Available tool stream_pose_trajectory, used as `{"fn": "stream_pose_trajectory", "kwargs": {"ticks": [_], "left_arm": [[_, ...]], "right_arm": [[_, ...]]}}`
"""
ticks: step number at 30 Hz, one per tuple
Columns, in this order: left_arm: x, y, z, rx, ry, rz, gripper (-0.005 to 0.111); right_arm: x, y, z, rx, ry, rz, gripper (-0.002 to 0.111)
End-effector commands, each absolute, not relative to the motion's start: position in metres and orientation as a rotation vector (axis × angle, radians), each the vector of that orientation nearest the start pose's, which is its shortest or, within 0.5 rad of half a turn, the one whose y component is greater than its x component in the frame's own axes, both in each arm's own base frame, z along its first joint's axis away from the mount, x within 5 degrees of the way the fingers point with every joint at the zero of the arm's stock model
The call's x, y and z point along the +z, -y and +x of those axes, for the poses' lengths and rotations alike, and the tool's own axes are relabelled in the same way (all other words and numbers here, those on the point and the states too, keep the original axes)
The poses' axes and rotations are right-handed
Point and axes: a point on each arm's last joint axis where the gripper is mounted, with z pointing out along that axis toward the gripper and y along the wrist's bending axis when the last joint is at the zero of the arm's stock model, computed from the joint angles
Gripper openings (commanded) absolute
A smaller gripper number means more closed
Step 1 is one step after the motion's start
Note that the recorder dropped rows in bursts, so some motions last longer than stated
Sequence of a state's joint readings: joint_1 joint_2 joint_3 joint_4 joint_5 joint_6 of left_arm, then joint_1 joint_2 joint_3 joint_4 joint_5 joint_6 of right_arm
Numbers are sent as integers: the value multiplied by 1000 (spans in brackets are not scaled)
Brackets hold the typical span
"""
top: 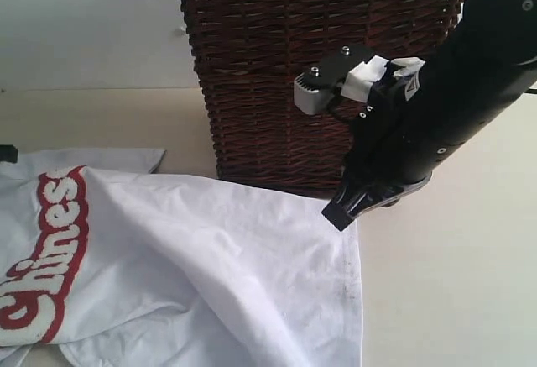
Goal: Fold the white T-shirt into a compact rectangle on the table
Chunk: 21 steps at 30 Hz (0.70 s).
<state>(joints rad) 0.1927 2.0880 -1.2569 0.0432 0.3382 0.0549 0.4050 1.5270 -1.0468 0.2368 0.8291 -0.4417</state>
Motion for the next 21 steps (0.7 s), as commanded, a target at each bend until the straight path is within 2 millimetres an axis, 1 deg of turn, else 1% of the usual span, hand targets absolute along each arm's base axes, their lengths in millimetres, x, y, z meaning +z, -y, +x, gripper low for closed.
{"fn": "stream_pose_trajectory", "kwargs": {"ticks": [1,4,7,9,10,12,15,18,21], "left_arm": [[129,-75,417,77,-2648,-183,5],[136,-61,418,69,-2678,-92,5],[149,-43,416,57,-2689,57,5],[160,-32,413,48,-2699,138,5],[166,-27,410,41,-2704,165,5],[176,-19,402,24,-2728,194,5],[185,-7,386,-17,-2750,269,5],[186,1,366,-69,-2774,312,5],[183,5,350,-128,-2801,268,5]], "right_arm": [[248,-132,270,276,-2595,-976,0],[249,-132,269,291,-2597,-966,0],[248,-134,268,285,-2593,-989,0],[244,-135,271,290,-2594,-997,0],[239,-136,273,286,-2605,-1000,0],[224,-136,279,249,-2650,-1032,0],[198,-137,287,223,-2741,-995,0],[178,-140,294,217,-2773,-991,0],[169,-141,299,211,-2768,-976,0]]}}
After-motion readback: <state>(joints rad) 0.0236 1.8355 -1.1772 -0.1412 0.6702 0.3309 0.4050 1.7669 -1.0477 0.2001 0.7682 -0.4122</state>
